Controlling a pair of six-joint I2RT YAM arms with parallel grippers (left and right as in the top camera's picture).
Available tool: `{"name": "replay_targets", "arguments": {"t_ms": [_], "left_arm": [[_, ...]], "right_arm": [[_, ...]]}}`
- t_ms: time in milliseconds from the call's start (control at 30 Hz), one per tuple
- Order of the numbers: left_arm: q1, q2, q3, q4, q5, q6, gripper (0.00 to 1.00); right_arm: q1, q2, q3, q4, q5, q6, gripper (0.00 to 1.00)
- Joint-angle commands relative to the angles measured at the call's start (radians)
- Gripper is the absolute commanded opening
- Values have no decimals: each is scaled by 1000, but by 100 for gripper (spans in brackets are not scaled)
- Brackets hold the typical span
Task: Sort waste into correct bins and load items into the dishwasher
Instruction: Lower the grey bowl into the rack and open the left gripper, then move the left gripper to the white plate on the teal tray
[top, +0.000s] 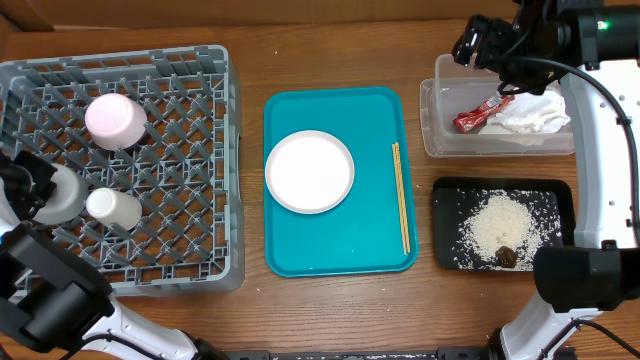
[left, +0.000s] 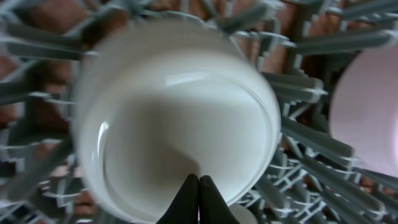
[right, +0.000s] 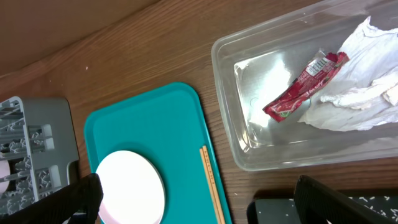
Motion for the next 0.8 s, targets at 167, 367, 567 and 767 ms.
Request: {"name": "replay_targets", "arguments": {"t_ms": [167, 367, 567, 767], "left_arm": [[87, -6, 55, -96, 80, -126, 4], [88, -79, 166, -161, 515, -57, 4], [24, -225, 182, -166, 929, 48, 4], [-228, -331, 182, -190, 963, 132, 100]], "right_arm": [[-3, -19, 6, 3, 7, 7, 100], [-3, -19, 6, 3, 7, 7, 100], [-3, -19, 6, 3, 7, 7, 100], [-3, -19, 6, 3, 7, 6, 100]]}}
